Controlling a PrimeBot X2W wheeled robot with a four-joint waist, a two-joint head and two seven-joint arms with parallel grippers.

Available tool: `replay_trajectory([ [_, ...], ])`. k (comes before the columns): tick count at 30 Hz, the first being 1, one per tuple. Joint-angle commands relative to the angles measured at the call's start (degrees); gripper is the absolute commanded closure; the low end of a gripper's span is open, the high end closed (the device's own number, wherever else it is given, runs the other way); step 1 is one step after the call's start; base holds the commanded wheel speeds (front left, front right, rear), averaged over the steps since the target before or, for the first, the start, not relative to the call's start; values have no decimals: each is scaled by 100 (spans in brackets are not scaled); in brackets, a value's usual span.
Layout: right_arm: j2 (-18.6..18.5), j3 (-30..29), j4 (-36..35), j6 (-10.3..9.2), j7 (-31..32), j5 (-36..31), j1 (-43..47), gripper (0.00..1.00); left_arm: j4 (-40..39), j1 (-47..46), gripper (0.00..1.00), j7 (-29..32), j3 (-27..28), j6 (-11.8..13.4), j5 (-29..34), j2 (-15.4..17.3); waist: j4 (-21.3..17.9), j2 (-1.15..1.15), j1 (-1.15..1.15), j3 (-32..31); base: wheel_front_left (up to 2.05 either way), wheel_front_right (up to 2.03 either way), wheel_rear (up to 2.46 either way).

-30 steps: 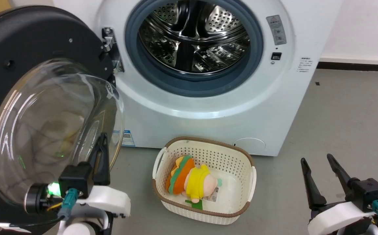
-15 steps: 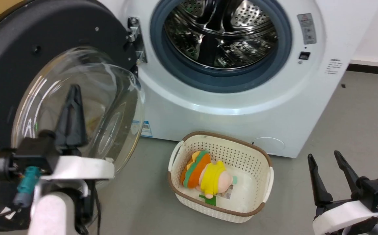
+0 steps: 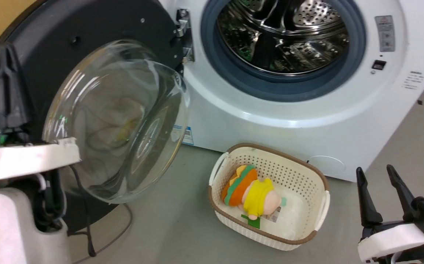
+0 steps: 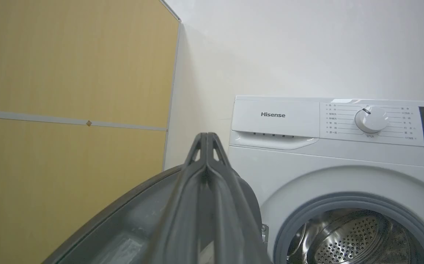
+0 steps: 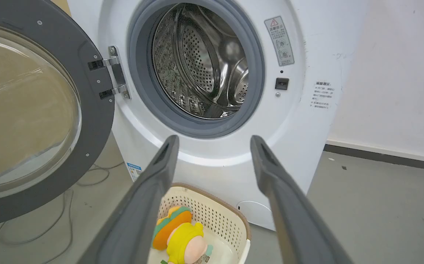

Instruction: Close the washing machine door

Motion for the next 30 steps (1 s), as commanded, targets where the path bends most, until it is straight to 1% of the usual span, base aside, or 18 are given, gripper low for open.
replay_trajectory([
  [1, 13, -43, -18, 2, -61, 40, -103, 0, -9, -188, 100, -58, 122, -51, -96, 54, 104, 0, 0, 29, 0, 0, 0],
  [8, 15, -93, -15, 2, -145, 82, -120, 0, 197, -379, 100, -124, 565, -125, -655, 312, 339, 0, 0, 91, 0, 0, 0],
  [13, 16, -124, -4, 3, -204, 103, -131, 0, 349, -463, 100, -45, 973, -159, -1144, 491, 472, 0, 0, 141, 0, 0, 0],
  [19, 17, -156, 15, 3, -276, 124, -166, 0, 878, -587, 100, 125, 1508, -196, -1802, 680, 622, 0, 0, 194, 0, 0, 0],
  [23, 18, -180, 19, 3, -324, 144, -181, 0, 1439, -672, 100, 332, 1802, -214, -2271, 765, 717, 0, 0, 219, 0, 0, 0],
  [27, 19, -235, 5, 3, -372, 155, -172, 0, 2020, -744, 100, 809, 1960, -239, -2837, 841, 808, 0, 0, 253, 0, 0, 0],
  [30, 20, -266, 0, 3, -408, 157, -168, 0, 2308, -770, 100, 1024, 2087, -264, -3188, 937, 857, 0, 0, 293, 0, 0, 0],
])
